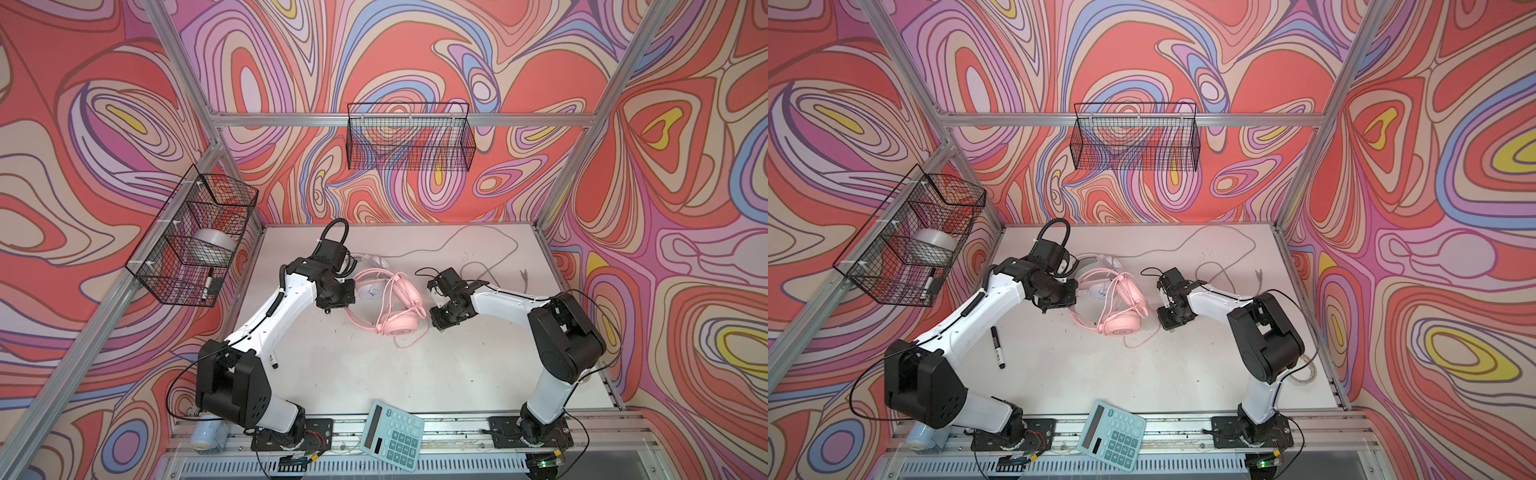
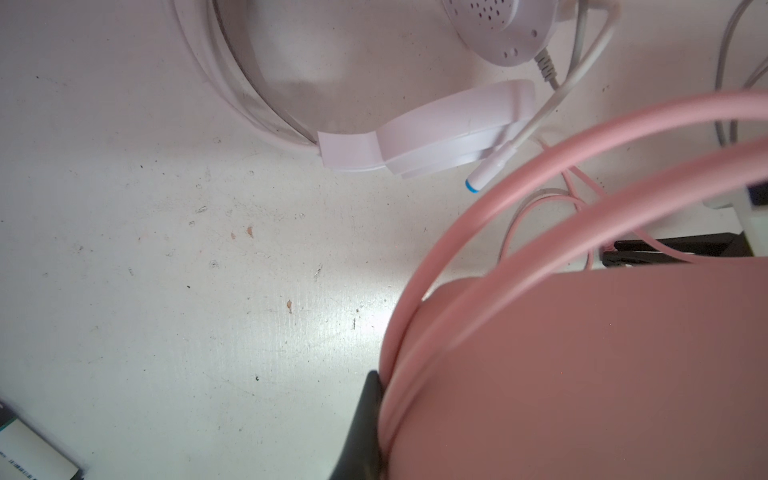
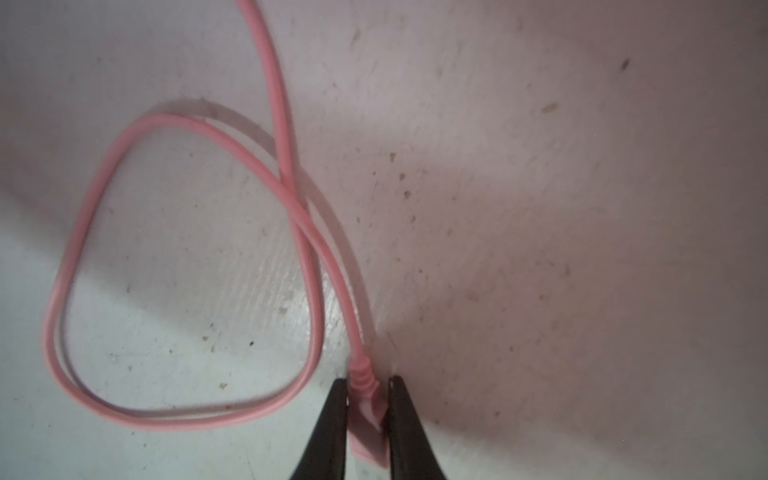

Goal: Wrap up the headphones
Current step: 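Lower the right gripper onto the pink cable's plug end and close, then pull the cable plug with the right gripper toward the pink headset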

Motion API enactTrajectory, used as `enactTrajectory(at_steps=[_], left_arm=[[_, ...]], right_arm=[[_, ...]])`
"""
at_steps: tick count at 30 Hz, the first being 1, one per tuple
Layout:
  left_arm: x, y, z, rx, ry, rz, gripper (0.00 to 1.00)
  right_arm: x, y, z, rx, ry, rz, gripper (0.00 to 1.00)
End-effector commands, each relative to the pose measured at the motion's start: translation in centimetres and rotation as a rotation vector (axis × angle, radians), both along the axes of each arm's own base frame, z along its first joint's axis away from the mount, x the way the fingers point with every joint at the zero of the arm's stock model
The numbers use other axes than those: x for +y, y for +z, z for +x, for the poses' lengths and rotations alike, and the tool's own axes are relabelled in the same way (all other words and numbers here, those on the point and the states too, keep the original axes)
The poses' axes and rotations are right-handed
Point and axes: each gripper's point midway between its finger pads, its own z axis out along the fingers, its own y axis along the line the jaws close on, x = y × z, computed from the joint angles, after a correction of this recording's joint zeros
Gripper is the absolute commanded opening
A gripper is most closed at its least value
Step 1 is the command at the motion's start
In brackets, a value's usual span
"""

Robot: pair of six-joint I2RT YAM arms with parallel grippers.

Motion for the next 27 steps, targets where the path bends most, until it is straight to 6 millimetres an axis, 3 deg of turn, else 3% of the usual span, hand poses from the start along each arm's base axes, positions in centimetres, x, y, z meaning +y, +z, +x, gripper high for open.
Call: enactTrajectory(at_steps=[1, 5, 7, 21, 27], left_arm=[[-0.8, 0.7, 0.4, -0.020, 0.010, -0.055, 0.00], [-0.7, 0.8, 0.3, -0.023, 0.012, -0.050, 0.00], [-0.7, 0.8, 0.3, -0.027, 0.010, -0.051, 0.00], [-0.5, 0.7, 0.6, -0.026, 0.032, -0.059, 0.00], [-0.1, 2.0, 1.4, -0.032, 0.082, -0.080, 0.00]], right_arm=[[-0.6, -1.2, -2.3, 0.073, 0.018, -0.016, 0.05], [-0.4, -0.9, -2.1, 0.058, 0.024, -0.004, 0.00], [-0.1, 0.3, -1.7, 0.025, 0.028, 0.020, 0.00], [-0.3, 2.7, -1.1, -0.071, 0.031, 0.036, 0.00], [-0.7, 4.1, -1.2, -0.146, 0.089, 0.031, 0.00]])
